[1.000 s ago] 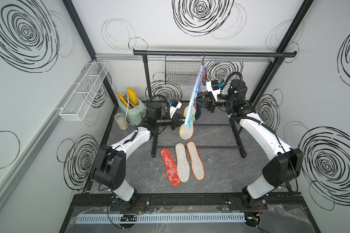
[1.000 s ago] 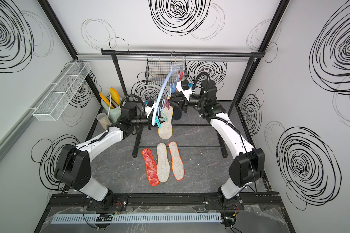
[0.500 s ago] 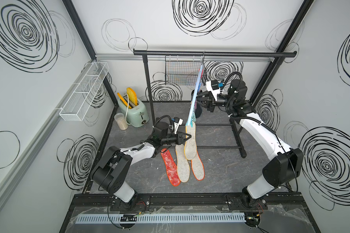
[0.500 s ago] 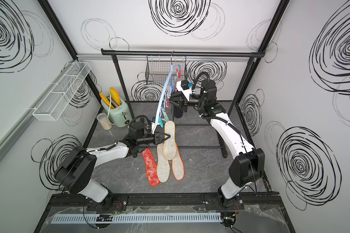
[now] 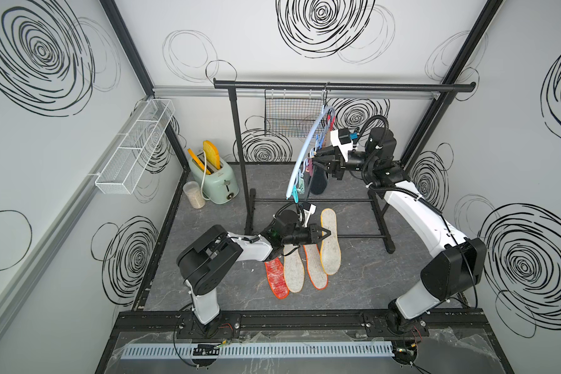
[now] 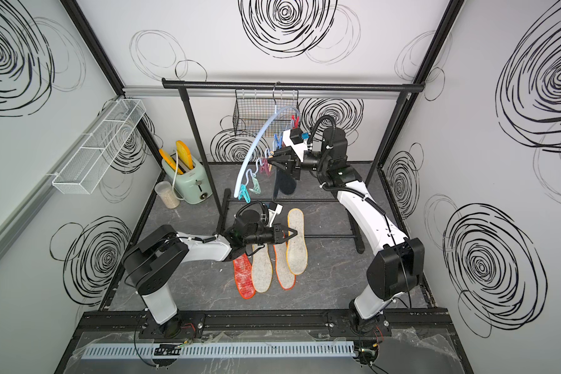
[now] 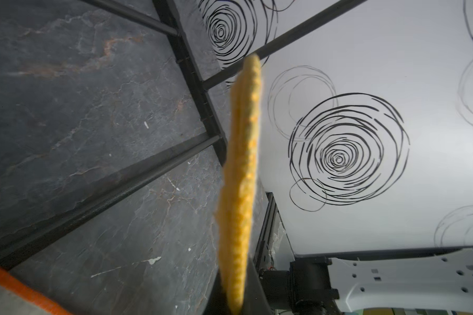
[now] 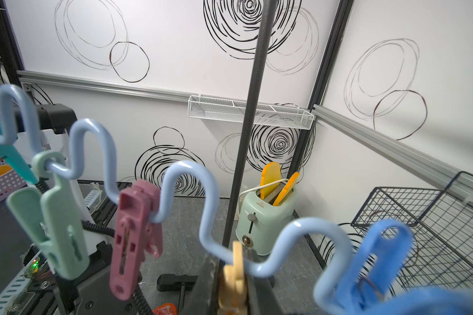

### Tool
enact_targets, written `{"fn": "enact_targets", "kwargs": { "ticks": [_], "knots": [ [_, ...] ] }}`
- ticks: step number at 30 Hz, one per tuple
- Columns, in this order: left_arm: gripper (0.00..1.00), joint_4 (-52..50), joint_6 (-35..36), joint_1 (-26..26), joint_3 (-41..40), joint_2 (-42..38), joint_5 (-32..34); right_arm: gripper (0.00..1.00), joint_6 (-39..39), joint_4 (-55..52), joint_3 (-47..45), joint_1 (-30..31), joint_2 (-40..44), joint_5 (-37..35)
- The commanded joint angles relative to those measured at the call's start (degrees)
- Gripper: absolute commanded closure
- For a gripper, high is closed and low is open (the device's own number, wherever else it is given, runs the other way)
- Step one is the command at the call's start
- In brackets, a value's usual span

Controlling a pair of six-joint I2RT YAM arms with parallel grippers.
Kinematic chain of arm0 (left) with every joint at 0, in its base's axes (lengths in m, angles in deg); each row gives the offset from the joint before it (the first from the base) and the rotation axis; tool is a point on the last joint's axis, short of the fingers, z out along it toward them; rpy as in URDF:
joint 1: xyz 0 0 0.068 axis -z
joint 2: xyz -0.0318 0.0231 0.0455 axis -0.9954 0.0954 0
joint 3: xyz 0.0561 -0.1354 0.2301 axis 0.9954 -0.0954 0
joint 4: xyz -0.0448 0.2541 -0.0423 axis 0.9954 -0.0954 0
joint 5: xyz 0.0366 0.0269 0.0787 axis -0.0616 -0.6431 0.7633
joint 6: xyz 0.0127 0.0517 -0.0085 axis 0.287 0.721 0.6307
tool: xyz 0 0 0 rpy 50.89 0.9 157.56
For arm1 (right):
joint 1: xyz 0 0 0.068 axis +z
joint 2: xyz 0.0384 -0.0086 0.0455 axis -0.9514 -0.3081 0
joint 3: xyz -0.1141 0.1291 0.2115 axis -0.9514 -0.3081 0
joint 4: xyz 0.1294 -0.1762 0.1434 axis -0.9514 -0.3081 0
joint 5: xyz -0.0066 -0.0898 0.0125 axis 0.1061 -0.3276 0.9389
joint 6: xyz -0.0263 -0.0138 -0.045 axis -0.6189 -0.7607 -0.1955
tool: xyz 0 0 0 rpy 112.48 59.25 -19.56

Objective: Take the shoe insoles off the hanger
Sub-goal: Place the insole at the center of the board.

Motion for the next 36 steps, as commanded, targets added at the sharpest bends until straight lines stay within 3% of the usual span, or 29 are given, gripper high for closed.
{"fn": "enact_targets", "kwargs": {
  "ticks": [1,11,17,20,27,36],
  "knots": [
    [0.89,2.34,-1.53,1.51,3.08,2.13,2.42,0.87,-0.31,0.96,-0.52,0.36,1.78,0.02],
    [0.57,1.93,-2.99,3.90,4.96,7.60,4.02,0.86,-0.91,0.69,-1.46,0.39,2.89,-0.65],
    [0.35,-5.89,1.99,2.04,4.34,3.37,6.78,0.85,-1.02,0.68,-1.95,0.33,3.41,-1.13],
    [0.29,-10.42,4.94,1.13,3.43,0.83,8.61,0.85,-1.03,0.42,-1.97,0.40,3.45,-1.25],
    [0.24,-18.79,10.41,0.15,2.15,-3.21,10.54,0.85,-1.38,0.11,-2.31,0.46,3.83,-1.69],
    [0.30,-21.37,14.93,3.61,8.21,3.39,6.39,0.84,-1.64,-0.20,-2.15,0.44,3.72,-1.71]
  ]
}}
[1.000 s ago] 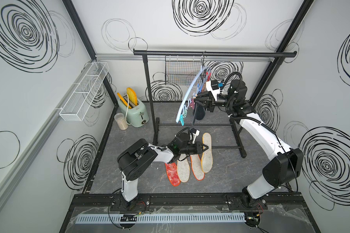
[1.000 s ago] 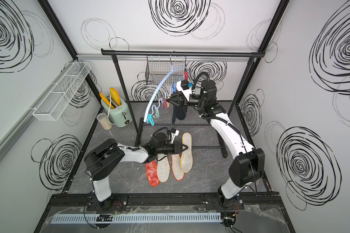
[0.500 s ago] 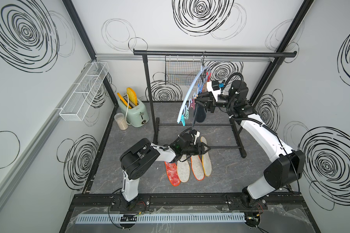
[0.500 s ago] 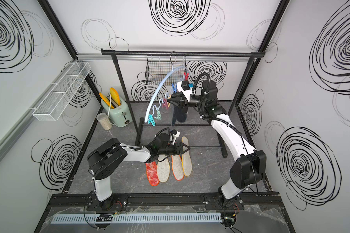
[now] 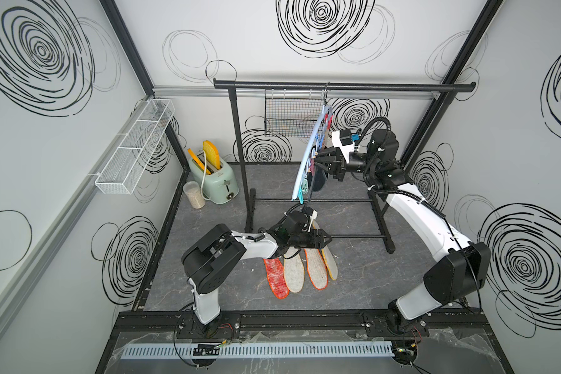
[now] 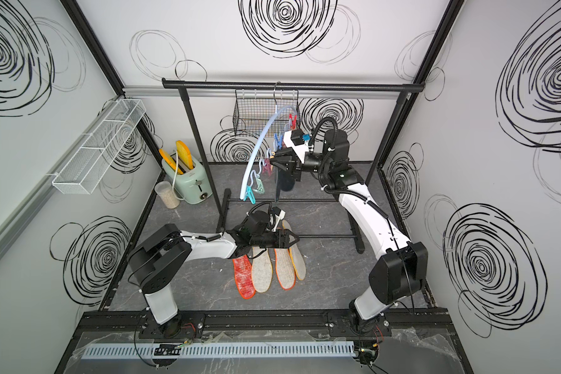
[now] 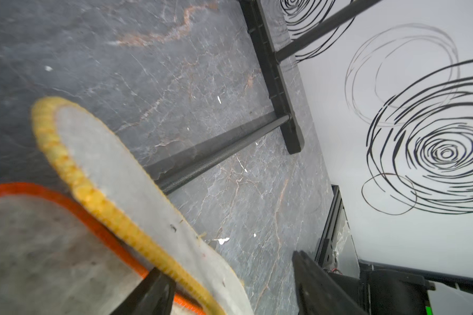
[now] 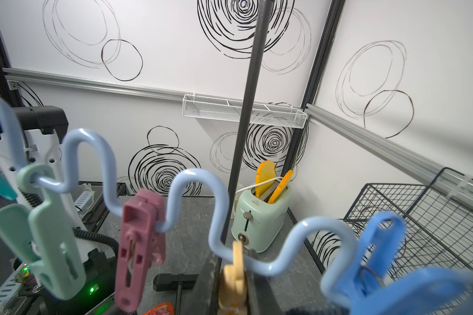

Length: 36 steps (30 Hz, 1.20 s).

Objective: Take the shoe insoles off the hanger
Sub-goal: Place the insole at the center of the board.

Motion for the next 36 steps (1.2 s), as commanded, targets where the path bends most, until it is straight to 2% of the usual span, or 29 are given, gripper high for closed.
{"fn": "enact_targets", "kwargs": {
  "ticks": [1,6,10,16,23,29,33,36],
  "knots": [
    [0.29,-1.86,4.11,1.48,2.40,2.12,-1.25,0.84,-1.29,-0.16,-0.29,0.37,1.77,0.40],
    [0.27,-13.51,13.70,2.33,5.90,3.12,0.17,0.84,-1.27,-0.24,-0.44,0.60,1.44,0.40],
    [0.27,-18.08,17.02,0.75,4.71,0.53,0.98,0.84,-1.45,-0.32,-0.49,0.60,1.49,0.29],
    [0.24,-32.85,24.74,-0.01,7.64,-1.05,8.24,0.84,-1.62,-0.67,-0.53,0.69,1.43,0.32],
    [0.27,-25.30,22.77,-3.45,-1.11,-13.74,4.44,0.83,-1.95,-0.47,-1.18,0.73,1.39,-0.01],
    [0.29,-11.97,23.10,-7.97,-6.23,-24.83,-2.09,0.83,-1.81,-0.61,-1.36,0.84,1.55,-0.17],
    [0.32,-0.21,21.04,-12.86,-8.30,-27.66,-6.63,0.82,-1.30,-0.33,-2.13,0.85,2.26,-0.88],
    [0.33,1.06,22.02,-15.75,-5.84,-27.25,-6.95,0.81,-1.51,-0.53,-2.89,0.85,2.86,-1.43]
  ]
}}
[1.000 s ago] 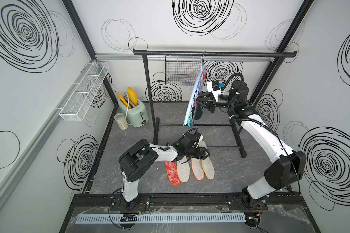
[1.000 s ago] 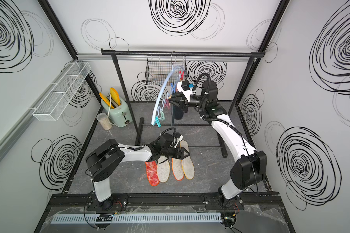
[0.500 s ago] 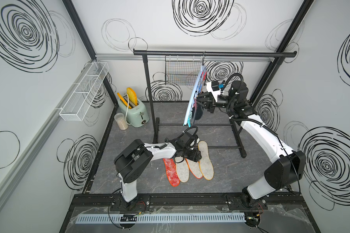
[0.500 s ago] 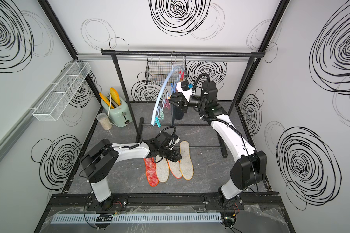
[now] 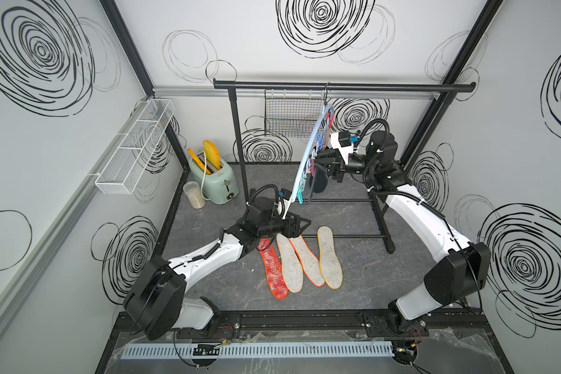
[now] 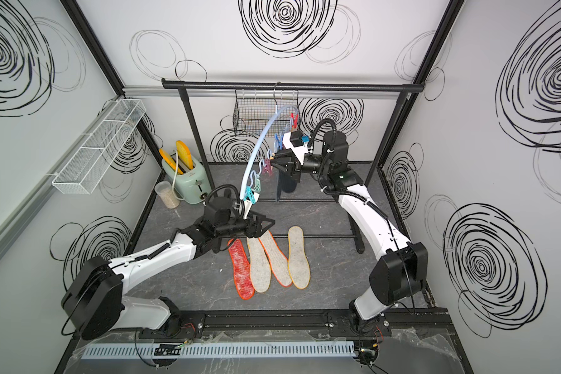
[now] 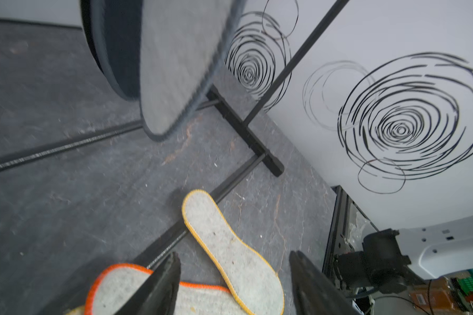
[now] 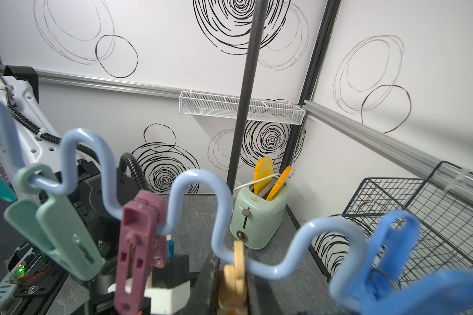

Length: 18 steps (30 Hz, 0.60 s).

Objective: Take the shoe insoles off the hanger
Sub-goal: Place the insole at the center of the board, then remove the insole from the hanger.

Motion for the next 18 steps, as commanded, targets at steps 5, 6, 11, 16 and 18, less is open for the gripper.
{"fn": "enact_targets", "kwargs": {
  "ticks": [5,6,11,16,18],
  "knots": [
    [0.34,11.31,-2.52,-6.26,4.80,2.38,-5.24,0.57,-1.35,-0.45,-3.13,0.36,3.79,-1.59],
    [0.34,12.09,-2.83,-6.50,5.41,2.81,-5.15,0.54,-1.61,-0.46,-3.42,0.32,4.17,-2.09],
    [0.34,15.02,-3.69,-6.59,8.35,4.52,-5.10,0.47,-2.72,-3.26,-4.72,-0.40,7.00,-4.76],
    [0.33,16.43,-4.31,-6.34,10.72,6.81,-5.89,0.47,-1.63,-3.69,-10.46,-2.78,13.60,-11.40],
    [0.30,19.05,-5.39,-6.34,11.00,7.53,-6.06,0.45,0.76,-1.02,-14.36,-4.45,16.83,-13.39]
  ]
}}
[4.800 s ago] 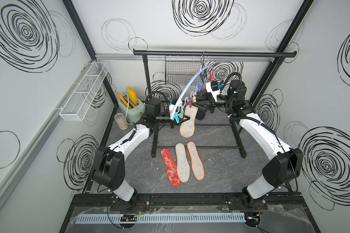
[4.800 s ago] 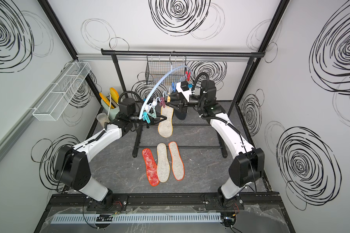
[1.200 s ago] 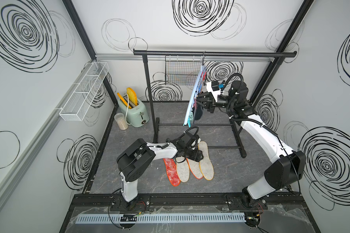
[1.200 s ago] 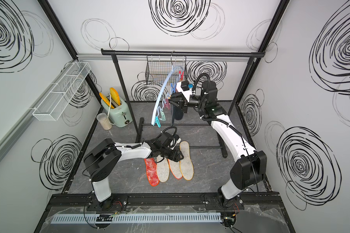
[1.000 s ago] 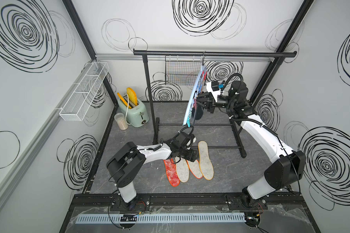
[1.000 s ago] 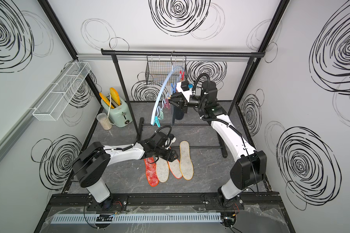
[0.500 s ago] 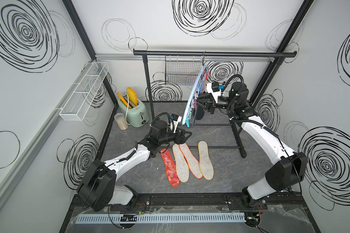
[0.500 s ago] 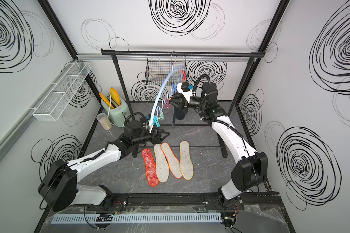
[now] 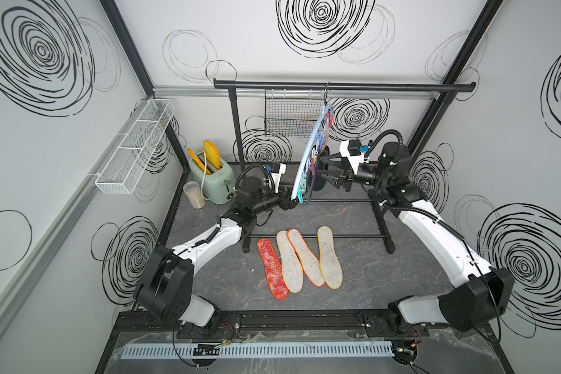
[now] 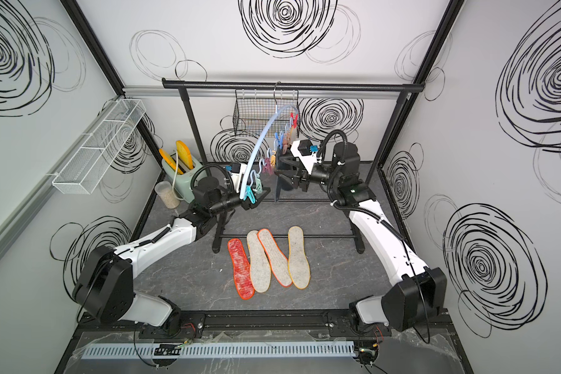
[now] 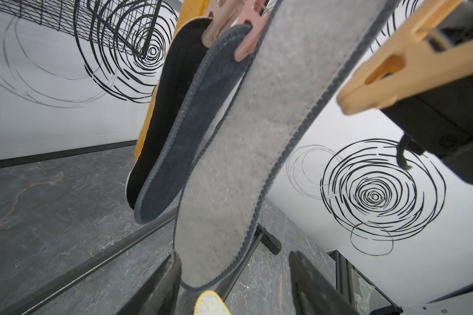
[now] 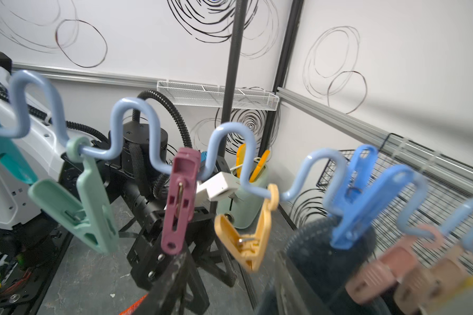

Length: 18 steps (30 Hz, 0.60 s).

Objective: Take the shoe insoles off the hanger
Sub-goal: Remove the insole from the hanger.

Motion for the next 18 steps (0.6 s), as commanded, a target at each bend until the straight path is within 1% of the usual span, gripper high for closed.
{"fn": "enact_targets", "kwargs": {
  "ticks": [1,2,4,6,9,12,14,18],
  "knots": [
    [0.30,6.19,-1.96,0.00,1.94,1.31,-1.31,0.42,2.18,3.38,-4.75,-2.03,5.39,-6.22],
    [0.30,6.54,-2.43,0.04,2.29,1.59,-1.16,0.39,3.16,4.84,-6.10,-2.07,6.77,-8.73],
    [0.30,7.76,-3.34,0.08,2.70,2.15,-1.46,0.38,5.32,5.46,-5.42,-2.16,7.30,-12.05],
    [0.31,10.08,-4.31,0.71,2.79,2.98,-2.17,0.38,9.93,5.15,-2.22,-2.38,5.88,-16.68],
    [0.32,9.98,-4.06,2.00,3.49,4.39,-1.72,0.38,17.37,3.97,2.78,-2.42,2.65,-21.18],
    [0.33,10.78,-4.24,3.20,3.33,5.49,-1.10,0.43,23.53,0.44,8.21,-2.24,-0.98,-22.18],
    [0.33,11.00,-4.27,3.89,3.57,6.19,-0.93,0.43,26.01,-2.57,11.92,-1.88,-3.15,-22.28],
    [0.33,10.35,-3.87,5.47,4.95,7.48,-0.31,0.42,26.79,-5.06,15.85,0.44,-5.28,-23.76]
  ]
}}
